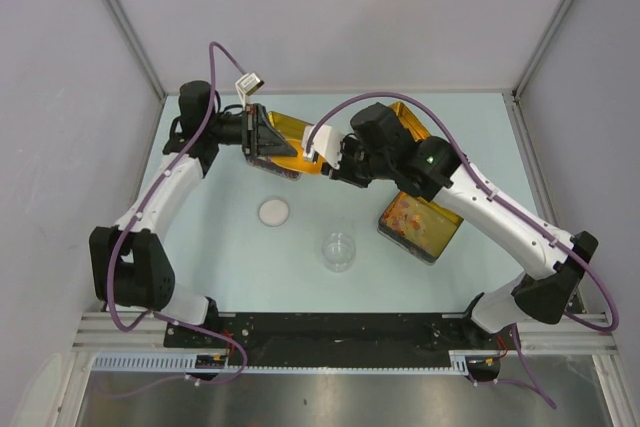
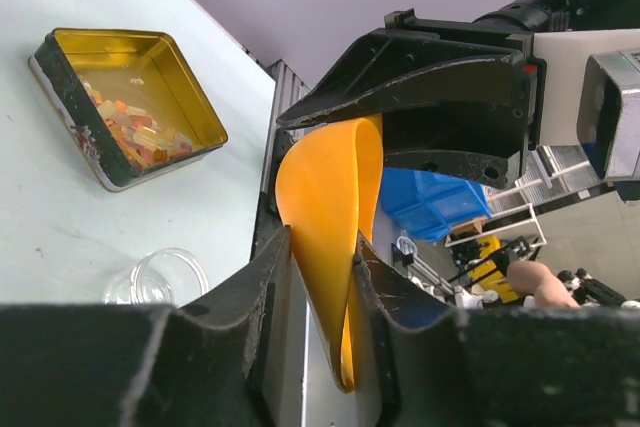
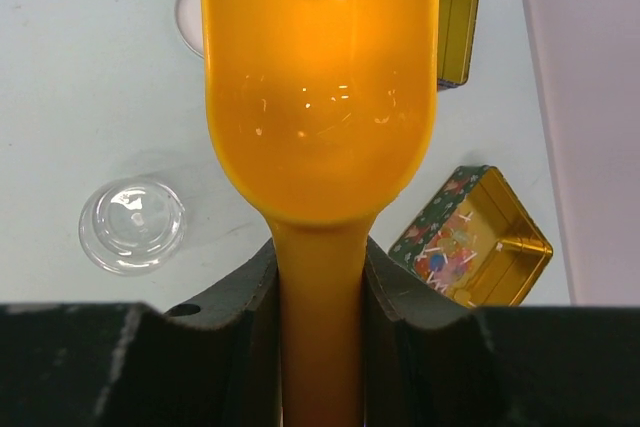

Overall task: Pack the candies
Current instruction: Pick up the spatula from the center of the board.

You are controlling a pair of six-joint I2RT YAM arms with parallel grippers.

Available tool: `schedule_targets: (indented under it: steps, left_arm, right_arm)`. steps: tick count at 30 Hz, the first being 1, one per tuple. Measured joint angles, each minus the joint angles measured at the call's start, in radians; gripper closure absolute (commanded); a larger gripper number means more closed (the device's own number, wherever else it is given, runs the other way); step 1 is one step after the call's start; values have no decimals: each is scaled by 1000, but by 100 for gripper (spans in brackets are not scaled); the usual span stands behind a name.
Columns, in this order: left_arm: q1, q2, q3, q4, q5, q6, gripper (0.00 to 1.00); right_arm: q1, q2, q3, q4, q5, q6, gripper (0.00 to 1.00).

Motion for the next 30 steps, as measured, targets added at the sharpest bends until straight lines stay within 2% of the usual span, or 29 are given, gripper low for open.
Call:
schedule_targets:
  steps: [2, 4, 6, 8, 9, 10, 11, 12, 16, 25, 29, 30]
  left_arm:
    - [-2, 1, 0, 3, 0, 0, 88]
    - [-4, 4, 0, 4, 0, 5, 100]
    - [-5, 8, 0, -5, 0, 17, 100]
    - [-6, 10, 0, -29, -1, 38, 100]
    - [-7, 10, 1, -51, -5, 57, 100]
    - [-8, 10, 2, -77, -8, 77, 100]
    - [-9, 11, 2, -100, -10, 95, 100]
    - [-11, 13, 2, -125, -12, 107, 100]
    - [-22, 21, -5, -152, -8, 111, 100]
    - [-24, 11, -109, 77, -8, -76, 100]
    - [-24, -9, -126, 151, -12, -135, 100]
    - [-24, -13, -129, 162, -13, -144, 100]
  right_arm:
    - [2, 1, 8, -11, 8, -5, 96]
    - [4, 4, 16, -22, 14, -8, 93]
    - [9, 10, 25, -34, 23, -9, 87]
    - [16, 13, 30, -45, 30, -10, 68]
    - [19, 13, 30, -49, 35, -10, 55]
    - [21, 14, 30, -54, 38, -10, 25]
    - [23, 14, 30, -55, 42, -14, 16]
    - [24, 14, 33, -47, 43, -11, 13]
    - [19, 4, 54, -29, 26, -21, 11]
    - [-119, -64, 53, -35, -210, 30, 6]
    - [-113, -89, 29, -10, -219, 39, 8]
    - [-109, -92, 22, -1, -215, 40, 12]
